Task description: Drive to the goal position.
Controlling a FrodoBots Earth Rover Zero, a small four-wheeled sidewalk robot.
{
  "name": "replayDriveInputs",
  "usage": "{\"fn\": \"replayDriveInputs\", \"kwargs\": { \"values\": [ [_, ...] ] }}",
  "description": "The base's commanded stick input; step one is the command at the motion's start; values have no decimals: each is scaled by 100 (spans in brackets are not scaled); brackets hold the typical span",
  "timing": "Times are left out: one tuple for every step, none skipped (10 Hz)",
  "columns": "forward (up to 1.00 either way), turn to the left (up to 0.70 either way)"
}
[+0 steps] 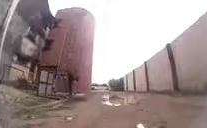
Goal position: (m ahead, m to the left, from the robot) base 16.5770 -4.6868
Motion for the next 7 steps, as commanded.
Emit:
{"fn": "replayDriveInputs", "kwargs": {
  "values": [
    [100,0],
    [100,0],
    [100,0],
    [100,0],
    [100,0],
    [100,0],
    [100,-6]
  ]
}}
